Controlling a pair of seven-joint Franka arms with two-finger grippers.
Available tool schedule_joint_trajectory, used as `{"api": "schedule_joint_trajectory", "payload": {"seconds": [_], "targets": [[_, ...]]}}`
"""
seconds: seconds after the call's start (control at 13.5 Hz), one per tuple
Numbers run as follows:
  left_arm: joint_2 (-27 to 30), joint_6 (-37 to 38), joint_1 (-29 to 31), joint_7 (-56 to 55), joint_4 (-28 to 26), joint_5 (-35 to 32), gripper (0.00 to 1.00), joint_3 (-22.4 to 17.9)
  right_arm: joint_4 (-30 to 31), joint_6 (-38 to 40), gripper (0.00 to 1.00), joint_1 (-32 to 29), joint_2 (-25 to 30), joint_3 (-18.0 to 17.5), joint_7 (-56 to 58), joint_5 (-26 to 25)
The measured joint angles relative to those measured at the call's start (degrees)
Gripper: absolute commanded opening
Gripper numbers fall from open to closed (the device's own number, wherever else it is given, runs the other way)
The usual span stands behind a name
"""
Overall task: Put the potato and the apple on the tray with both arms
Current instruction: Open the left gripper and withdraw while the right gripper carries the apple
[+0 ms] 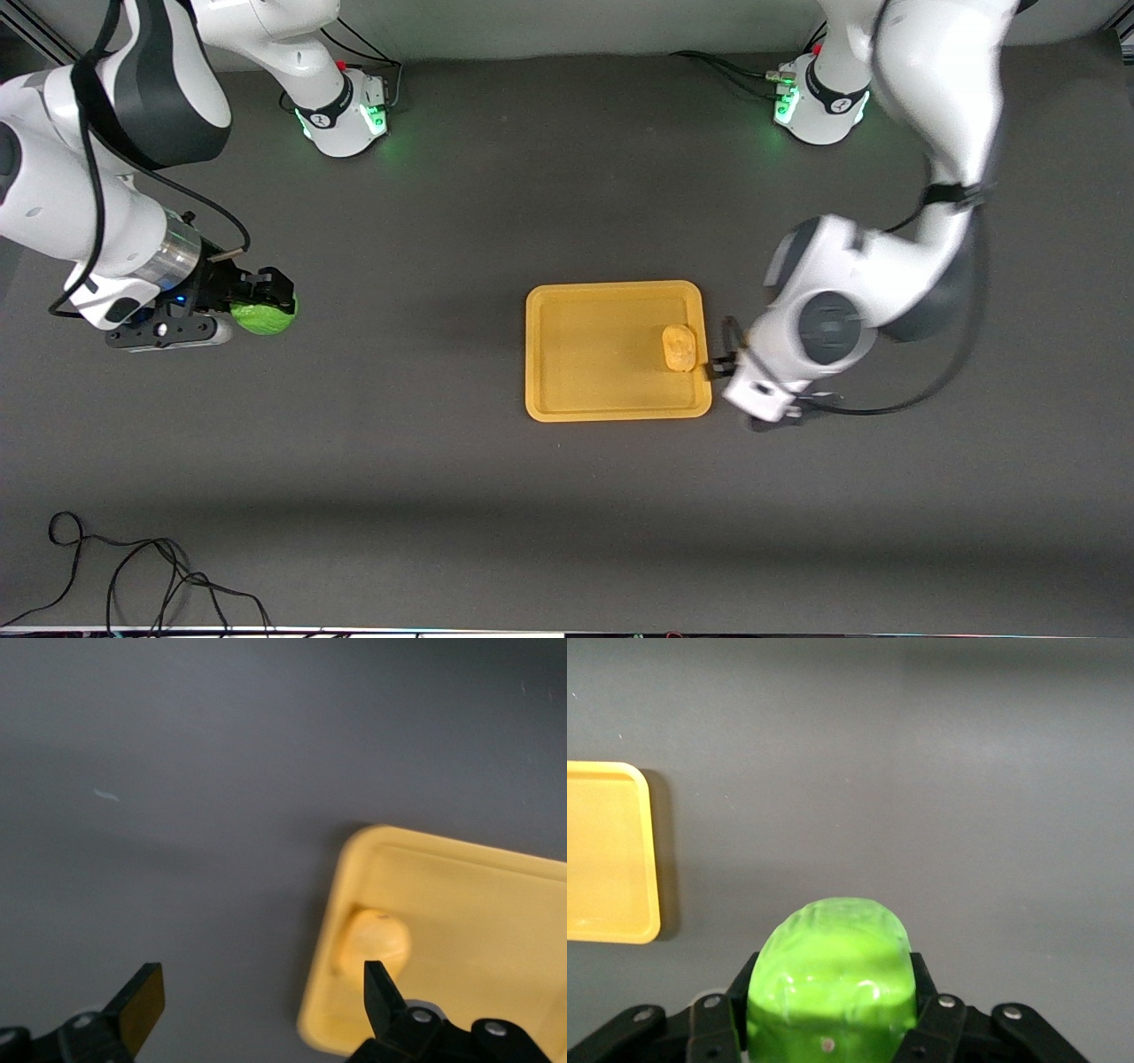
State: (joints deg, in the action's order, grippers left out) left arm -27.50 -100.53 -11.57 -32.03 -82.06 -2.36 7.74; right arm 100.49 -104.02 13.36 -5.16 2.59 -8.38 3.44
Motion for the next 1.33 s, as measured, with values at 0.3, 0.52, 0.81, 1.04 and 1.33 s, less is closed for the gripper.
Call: {"api": "schedule_joint_trajectory", "payload": {"seconds": [0.3,0.52,0.81,1.04,1.33], "targets": [[6.67,5.3,8.07,18.71,1.6,-3.52,1.0,-1.06,-1.55,-3.88,0.43,8.49,-3.39,-0.12,-12.78,0.15],[11.29,3.47,13.56,28.76,-2.97,-3.32,1.0,-1.19,-10.04,-4.58,0.43,19.79,-10.58,-0.32,-29.51,0.16],[18.95,-0.68,16.48,31.82,-12.94,-3.28,1.0,-1.28,-25.22,-4.99,0.43,32.78,-24.18,-0.34,-50.1,0.12],[24.08,-0.65,17.04,32.2,-16.58,-3.28,1.0,-1.36,-31.81,-5.22,0.43,37.03,-32.31,-0.06,-54.51,-0.76],[25.88,-0.54,17.06,32.86,-17.23,-3.39,1.0,-1.45,-32.74,-13.55,0.43,36.81,-41.54,0.47,-54.57,-4.05]]}}
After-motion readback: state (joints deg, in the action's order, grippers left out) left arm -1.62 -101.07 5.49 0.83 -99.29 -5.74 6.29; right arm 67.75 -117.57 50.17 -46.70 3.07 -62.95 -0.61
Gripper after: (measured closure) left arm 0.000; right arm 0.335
